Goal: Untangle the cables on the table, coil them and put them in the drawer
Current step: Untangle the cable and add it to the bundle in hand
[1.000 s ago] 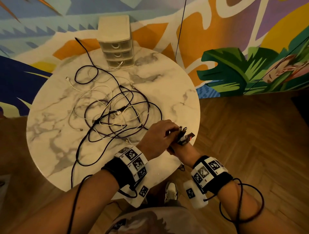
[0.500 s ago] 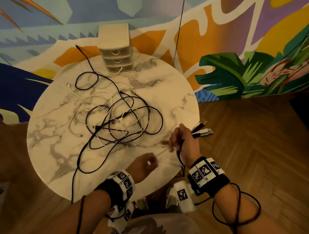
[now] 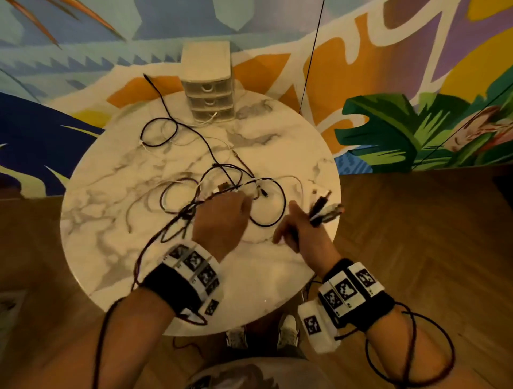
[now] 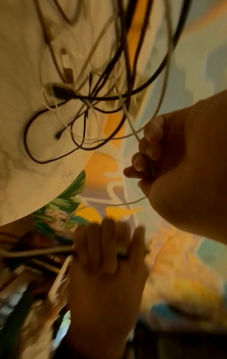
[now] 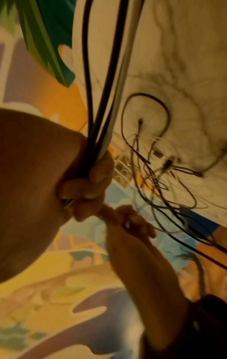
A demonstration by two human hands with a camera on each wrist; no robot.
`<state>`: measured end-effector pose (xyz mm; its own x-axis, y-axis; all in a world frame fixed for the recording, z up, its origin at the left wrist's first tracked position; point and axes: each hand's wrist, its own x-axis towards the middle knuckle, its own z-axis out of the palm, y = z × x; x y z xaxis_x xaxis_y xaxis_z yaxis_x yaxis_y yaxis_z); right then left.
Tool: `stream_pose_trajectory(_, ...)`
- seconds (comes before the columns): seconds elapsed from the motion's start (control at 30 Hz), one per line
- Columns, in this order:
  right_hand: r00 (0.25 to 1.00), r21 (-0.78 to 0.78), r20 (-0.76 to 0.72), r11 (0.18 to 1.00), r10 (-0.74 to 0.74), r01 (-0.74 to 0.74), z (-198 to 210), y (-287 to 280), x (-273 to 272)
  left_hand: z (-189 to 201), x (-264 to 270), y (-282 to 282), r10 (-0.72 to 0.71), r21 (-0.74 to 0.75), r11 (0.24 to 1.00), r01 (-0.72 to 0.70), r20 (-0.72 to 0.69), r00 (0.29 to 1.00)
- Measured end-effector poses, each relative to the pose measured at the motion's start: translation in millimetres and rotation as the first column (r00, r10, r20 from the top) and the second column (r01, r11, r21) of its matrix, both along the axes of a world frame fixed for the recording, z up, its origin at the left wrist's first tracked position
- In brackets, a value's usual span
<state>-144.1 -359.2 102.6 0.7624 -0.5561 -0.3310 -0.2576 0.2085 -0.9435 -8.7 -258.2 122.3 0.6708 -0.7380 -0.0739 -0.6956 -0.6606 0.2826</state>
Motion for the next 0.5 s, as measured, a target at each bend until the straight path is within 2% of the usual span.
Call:
stream_pose_trajectory(0.03,0.99,-0.044,-0.096,0.993,0.101,-0.106,0.9,7.9,2.1,2.2,-16.9,0.1,-0.081,0.042,0.996,0.079,0.044,0.996)
stream_pose_trajectory(0.1,0.965,-0.109,-0.21,0.978,0.155,-0.18,0.3,17.8,3.6,1.5,-36.2,2.0,-0.177,0.046,0.984,0.174,0.068,0.982)
stream_pose_trajectory(0.3,0.969,-0.053,-0.243,0.997,0.04,-0.055,-3.3,18.8,5.0,-25.4,-47.5,16.3,-0.242,0.002,0.97,0.242,-0.006,0.97)
stream_pose_trajectory(0.33,0.969,-0.05,-0.248,0.998,0.02,-0.033,-4.4,17.0,6.0,-36.0,-49.7,19.8,-0.231,-0.054,0.972,0.227,-0.076,0.97)
stream_pose_trajectory(0.37,0.971,-0.046,-0.239,0.999,-0.002,-0.009,-6.0,15.1,6.4,-50.6,-51.6,26.1,-0.186,-0.123,0.979,0.163,-0.216,0.958)
stream_pose_trajectory(0.43,0.978,-0.029,-0.203,0.999,-0.039,0.034,-11.2,11.4,7.1,-80.3,-55.5,43.9,-0.069,-0.16,0.987,-0.012,-0.489,0.87)
stream_pose_trajectory(0.47,0.98,-0.03,-0.191,0.999,-0.046,0.041,-13.6,10.4,6.8,-95.3,-56.3,55.2,-0.045,-0.128,0.991,-0.028,-0.533,0.845)
stream_pose_trajectory(0.5,0.981,-0.038,-0.188,0.999,-0.046,0.039,-16.5,10.0,5.4,-104.9,-55.5,63.7,-0.04,-0.065,0.998,0.007,-0.524,0.851)
